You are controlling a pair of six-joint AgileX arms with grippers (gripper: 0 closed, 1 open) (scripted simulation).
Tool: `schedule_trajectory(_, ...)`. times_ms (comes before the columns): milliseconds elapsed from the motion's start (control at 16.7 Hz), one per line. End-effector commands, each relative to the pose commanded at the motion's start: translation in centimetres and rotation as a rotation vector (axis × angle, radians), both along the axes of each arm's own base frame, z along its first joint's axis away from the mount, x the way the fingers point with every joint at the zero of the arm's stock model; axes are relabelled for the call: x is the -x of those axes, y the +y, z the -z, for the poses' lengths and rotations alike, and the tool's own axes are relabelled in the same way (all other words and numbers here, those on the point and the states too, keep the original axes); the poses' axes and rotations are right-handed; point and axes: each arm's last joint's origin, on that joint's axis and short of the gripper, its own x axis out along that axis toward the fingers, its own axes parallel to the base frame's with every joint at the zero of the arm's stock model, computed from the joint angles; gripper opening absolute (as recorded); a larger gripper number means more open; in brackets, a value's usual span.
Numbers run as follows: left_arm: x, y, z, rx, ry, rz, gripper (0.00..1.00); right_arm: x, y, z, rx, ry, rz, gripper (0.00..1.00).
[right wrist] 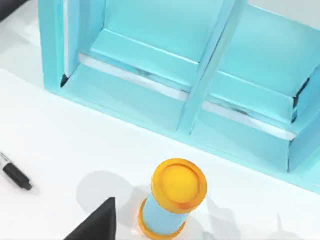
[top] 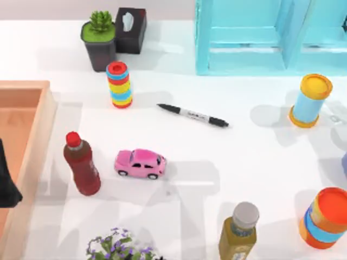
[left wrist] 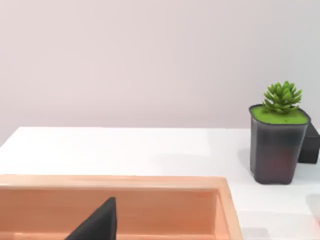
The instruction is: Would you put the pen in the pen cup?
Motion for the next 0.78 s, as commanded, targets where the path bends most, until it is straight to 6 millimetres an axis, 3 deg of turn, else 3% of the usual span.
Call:
schedule_trajectory(180,0.0,0.0,0.0,0.000,0.000,0.000,1.00,-5.8,3.3,-2.3,0.108,0.151,-0.090,1.00)
schedule_trajectory(360,0.0,0.0,0.0,0.000,0.000,0.000,1.00,-11.8,7.7,-2.2,0.225,0.300,-0.194,1.00)
schedule_trajectory(600,0.0,0.0,0.0,0.000,0.000,0.000,1.00,-18.3,14.2,1.6,0.381,0.482,-0.338,1.00)
schedule_trajectory(780,0.0,0.0,0.0,0.000,0.000,0.000,1.00,-21.1,18.7,6.1,0.489,0.598,-0.440,1.00)
